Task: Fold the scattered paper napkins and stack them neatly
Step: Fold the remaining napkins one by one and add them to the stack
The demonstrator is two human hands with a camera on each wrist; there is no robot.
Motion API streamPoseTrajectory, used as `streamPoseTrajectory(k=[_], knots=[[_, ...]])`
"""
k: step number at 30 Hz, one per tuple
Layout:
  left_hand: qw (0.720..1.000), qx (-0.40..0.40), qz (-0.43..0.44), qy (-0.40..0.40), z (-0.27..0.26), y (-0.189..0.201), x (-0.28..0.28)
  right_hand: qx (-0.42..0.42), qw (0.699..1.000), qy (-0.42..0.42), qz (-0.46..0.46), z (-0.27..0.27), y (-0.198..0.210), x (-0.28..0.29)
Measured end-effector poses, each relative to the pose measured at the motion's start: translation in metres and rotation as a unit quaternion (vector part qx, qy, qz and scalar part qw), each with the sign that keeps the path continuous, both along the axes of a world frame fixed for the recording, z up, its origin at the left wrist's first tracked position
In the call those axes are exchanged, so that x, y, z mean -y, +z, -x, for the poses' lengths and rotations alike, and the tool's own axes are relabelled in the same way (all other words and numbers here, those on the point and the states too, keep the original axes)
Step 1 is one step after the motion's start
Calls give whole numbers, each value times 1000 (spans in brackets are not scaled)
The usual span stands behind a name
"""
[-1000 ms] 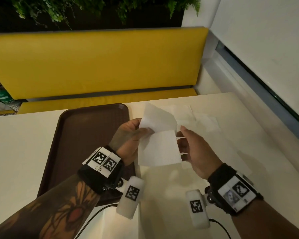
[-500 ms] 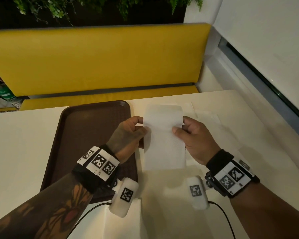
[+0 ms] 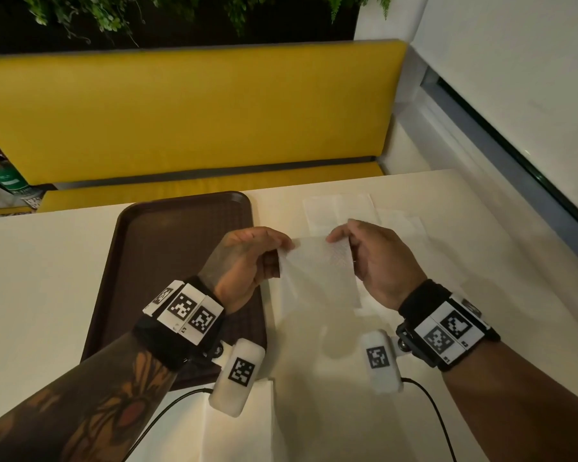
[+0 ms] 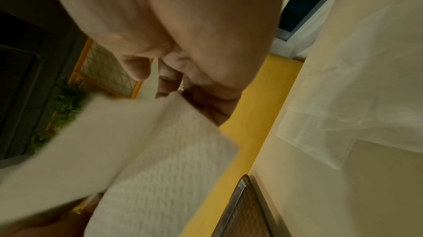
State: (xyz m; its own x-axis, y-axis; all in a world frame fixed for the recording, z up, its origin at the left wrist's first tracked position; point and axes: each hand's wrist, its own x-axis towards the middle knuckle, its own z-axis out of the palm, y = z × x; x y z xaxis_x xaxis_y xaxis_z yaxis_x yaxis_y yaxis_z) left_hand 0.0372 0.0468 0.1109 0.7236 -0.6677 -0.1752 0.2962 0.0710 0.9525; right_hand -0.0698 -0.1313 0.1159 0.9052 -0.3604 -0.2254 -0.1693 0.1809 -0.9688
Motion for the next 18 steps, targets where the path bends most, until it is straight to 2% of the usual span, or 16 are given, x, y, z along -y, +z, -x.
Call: streamPoseTrajectory(k=[2, 5, 8, 12, 18], knots=[[999, 44, -24, 0, -1, -3, -3, 2, 998, -4, 60, -1, -2, -1], [992, 110, -55, -1, 0, -5, -6, -12, 998, 29, 53, 0, -6, -3], [996, 72, -50, 13, 2, -4, -6, -6, 995, 30, 90, 1, -8, -7], [990, 72, -118, -3, 3, -4, -9, 10, 997, 20, 74, -2, -11, -12], [988, 38, -146, -27, 4, 2, -31, -56, 987, 115, 94, 3, -11, -21]])
